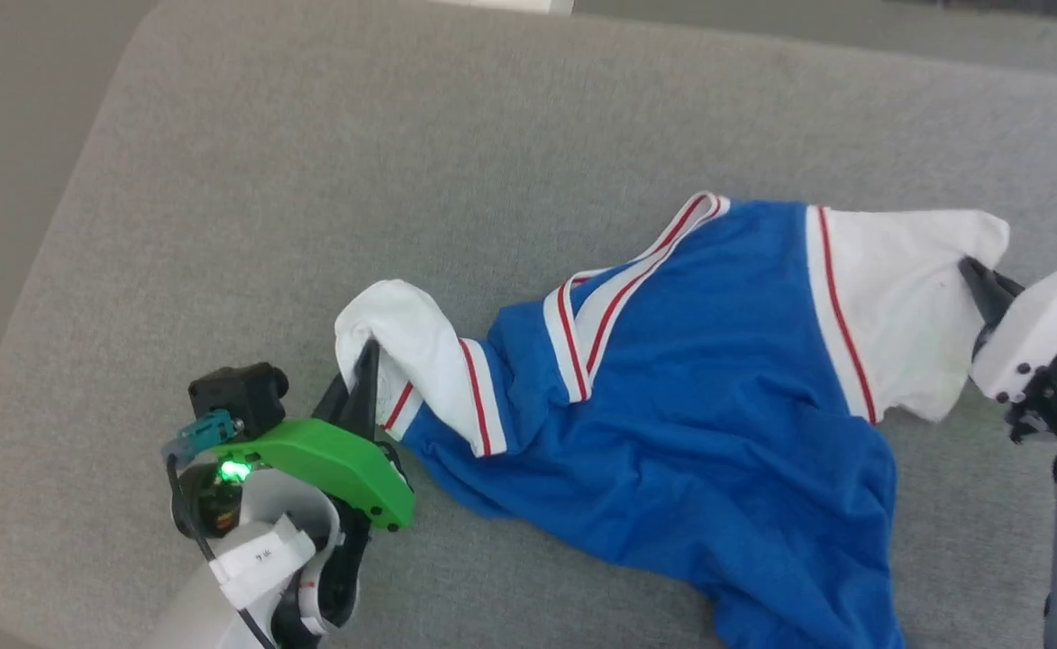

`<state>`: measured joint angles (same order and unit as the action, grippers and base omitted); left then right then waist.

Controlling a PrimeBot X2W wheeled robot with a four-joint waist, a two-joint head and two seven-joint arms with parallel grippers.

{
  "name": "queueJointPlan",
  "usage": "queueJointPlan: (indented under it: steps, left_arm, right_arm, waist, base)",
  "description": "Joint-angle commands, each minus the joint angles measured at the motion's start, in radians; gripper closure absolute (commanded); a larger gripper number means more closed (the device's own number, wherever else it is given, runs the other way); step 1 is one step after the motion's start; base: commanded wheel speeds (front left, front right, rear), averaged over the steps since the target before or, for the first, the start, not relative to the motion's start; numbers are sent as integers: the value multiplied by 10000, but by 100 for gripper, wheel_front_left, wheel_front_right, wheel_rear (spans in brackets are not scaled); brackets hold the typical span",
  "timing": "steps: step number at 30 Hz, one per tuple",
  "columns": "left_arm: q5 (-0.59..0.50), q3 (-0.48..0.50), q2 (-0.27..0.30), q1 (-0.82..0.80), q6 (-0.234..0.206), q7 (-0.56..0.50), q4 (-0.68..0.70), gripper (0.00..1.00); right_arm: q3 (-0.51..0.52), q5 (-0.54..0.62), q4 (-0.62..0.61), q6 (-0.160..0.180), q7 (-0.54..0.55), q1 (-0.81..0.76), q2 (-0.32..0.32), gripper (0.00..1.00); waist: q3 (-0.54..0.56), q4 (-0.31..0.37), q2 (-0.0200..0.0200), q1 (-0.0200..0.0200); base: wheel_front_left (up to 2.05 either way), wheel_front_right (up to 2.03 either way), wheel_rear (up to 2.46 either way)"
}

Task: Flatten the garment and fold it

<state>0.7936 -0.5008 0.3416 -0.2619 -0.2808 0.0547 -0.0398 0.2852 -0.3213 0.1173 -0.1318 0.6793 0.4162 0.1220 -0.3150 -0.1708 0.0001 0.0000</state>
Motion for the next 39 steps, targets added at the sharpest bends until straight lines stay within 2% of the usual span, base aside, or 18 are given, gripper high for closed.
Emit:
queueJointPlan:
  steps: [1, 7, 10, 17, 22, 27, 32, 39]
  left_arm:
    - [45, 71, 106, -308, 79, -13, -17, 100]
    - [-371, 185, 702, -1775, 154, -604, -119, 100]
    - [-369, 435, 807, -2890, 161, -962, -154, 100]
    - [-153, 650, 754, -5367, 355, -2071, -936, 100]
    - [-526, 879, 783, -7166, 278, -2005, -2220, 100]
    - [-694, 778, 718, -8380, 477, -2166, -3515, 100]
    - [-608, 653, 568, -9090, 573, -2687, -4144, 100]
    - [-598, 662, 396, -9842, 372, -2967, -4244, 100]
  right_arm:
    - [-101, -162, -16, 11, -325, -64, -33, 100]
    - [-558, -495, -89, 11, -1625, 597, -31, 100]
    - [-734, -486, -109, 11, -2016, 1290, 61, 100]
    - [-1401, -275, 260, 11, -2089, 3132, 290, 100]
    - [-1823, 189, 1038, 11, -2247, 4809, 377, 100]
    - [-2101, 637, 2177, 11, -2480, 6111, 357, 100]
    - [-2222, 778, 3009, 11, -2280, 6868, 384, 100]
    - [-2327, 1042, 3624, 11, -2069, 7685, 556, 100]
  waist:
    - [955, 343, -1, 0]
    - [2033, 879, -1, 0]
    - [2464, 1106, -1, 0]
    - [3224, 1587, -1, 0]
    - [3505, 1934, -1, 0]
    - [3535, 2204, -1, 0]
    - [3169, 2355, -1, 0]
    - [1684, 2558, -1, 0]
  base:
    - [0, 0, 0]
    - [0, 0, 0]
    - [0, 0, 0]
    - [0, 0, 0]
    - [0, 0, 0]
    - [0, 0, 0]
    - [0, 0, 0]
    - [0, 0, 0]
